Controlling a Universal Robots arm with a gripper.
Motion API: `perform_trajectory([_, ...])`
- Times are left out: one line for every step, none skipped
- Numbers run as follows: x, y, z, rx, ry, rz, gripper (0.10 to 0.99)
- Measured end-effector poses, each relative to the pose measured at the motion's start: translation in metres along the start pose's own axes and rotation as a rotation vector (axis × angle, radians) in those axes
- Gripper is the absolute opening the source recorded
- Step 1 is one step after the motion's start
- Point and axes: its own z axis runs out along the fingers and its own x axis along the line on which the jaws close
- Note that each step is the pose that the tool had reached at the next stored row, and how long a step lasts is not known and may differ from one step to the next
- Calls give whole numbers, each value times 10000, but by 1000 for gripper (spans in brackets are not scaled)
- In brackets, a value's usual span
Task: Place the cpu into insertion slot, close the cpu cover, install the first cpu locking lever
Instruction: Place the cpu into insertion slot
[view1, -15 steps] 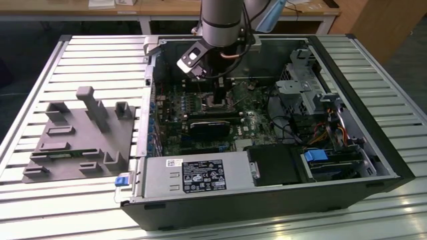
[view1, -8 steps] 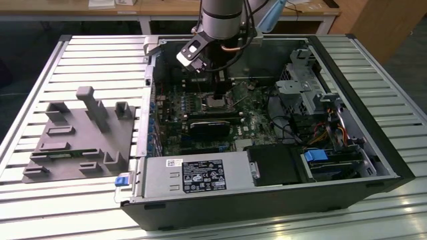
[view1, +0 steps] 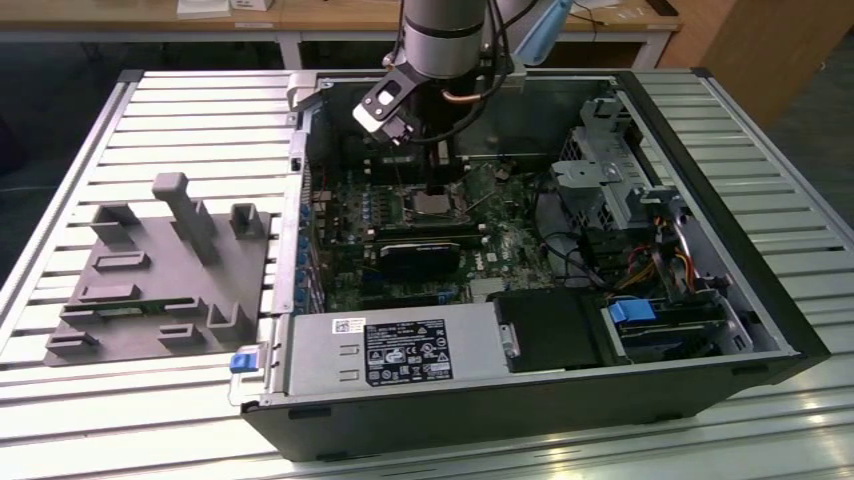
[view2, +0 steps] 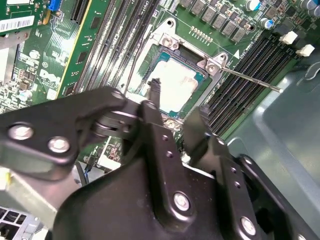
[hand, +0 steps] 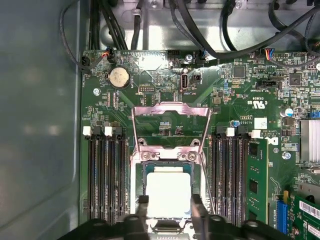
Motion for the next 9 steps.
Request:
perform_trajectory([0, 0, 0, 1, 0, 1, 400])
perform_trajectory([0, 0, -1, 1, -1, 0, 400])
perform_trajectory([0, 0, -1, 0, 0, 0, 345])
perform_trajectory([0, 0, -1, 1, 0, 0, 282])
perform_trajectory([0, 0, -1, 0, 0, 0, 282])
perform_trajectory([0, 0, -2, 1, -1, 0, 227])
perform_trajectory([0, 0, -2, 0, 0, 0, 169])
perform_trajectory([0, 0, -2, 1, -1, 0, 169])
perform_trajectory([0, 0, -2, 0, 0, 1, 110])
